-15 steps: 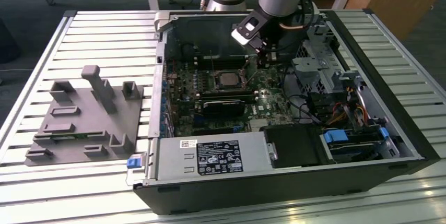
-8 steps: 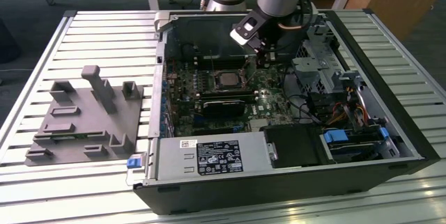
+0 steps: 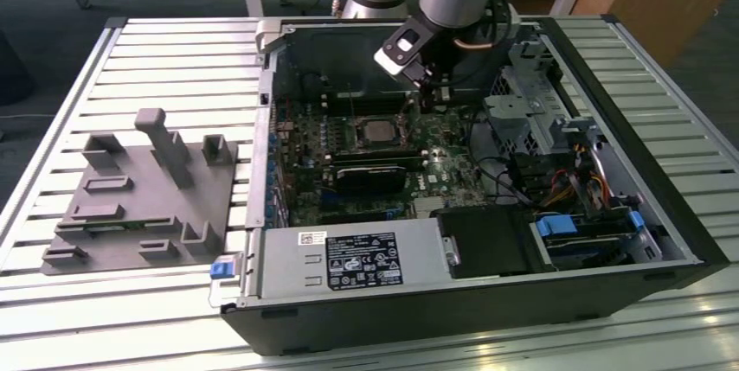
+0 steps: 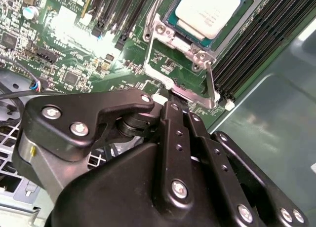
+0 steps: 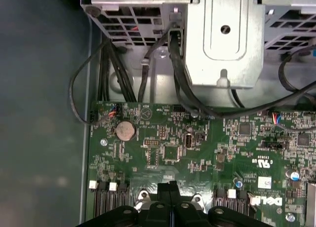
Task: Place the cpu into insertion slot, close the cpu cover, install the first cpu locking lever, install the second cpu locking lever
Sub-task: 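Close the cpu cover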
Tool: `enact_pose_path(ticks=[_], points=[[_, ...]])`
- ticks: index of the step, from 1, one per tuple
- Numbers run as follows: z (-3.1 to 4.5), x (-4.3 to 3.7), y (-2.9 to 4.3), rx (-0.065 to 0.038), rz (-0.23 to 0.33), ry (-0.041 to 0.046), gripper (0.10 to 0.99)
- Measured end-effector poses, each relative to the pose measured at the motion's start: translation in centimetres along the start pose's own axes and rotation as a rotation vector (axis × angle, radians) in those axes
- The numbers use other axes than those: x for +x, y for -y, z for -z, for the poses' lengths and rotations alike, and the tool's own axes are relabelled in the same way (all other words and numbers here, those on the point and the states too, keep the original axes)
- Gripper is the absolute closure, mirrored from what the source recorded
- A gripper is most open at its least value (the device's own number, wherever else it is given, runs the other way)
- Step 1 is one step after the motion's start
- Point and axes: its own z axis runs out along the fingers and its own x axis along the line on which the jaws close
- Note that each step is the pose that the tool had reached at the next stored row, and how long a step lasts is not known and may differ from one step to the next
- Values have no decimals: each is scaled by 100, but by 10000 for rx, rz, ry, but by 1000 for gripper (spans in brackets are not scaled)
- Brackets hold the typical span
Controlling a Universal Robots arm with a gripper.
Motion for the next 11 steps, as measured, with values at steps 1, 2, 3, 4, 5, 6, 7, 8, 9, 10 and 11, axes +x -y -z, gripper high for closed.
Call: enact_pose_path(ticks=[1, 2, 3, 4, 5, 6, 7, 8, 9, 10, 11], points=[[0, 0, 11, 0, 0, 1, 980], [0, 0, 21, 0, 0, 0, 980], [0, 0, 29, 0, 0, 1, 980], [0, 1, 37, 0, 0, 0, 980], [-1, 1, 45, 0, 0, 0, 980], [-1, 2, 56, 0, 1, 0, 980], [-1, 2, 66, 0, 0, 1, 980], [-1, 2, 75, 0, 0, 0, 980], [-2, 2, 84, 0, -1, 0, 980], [-2, 2, 90, 0, 0, 0, 980], [-2, 3, 98, 0, 0, 1, 980]])
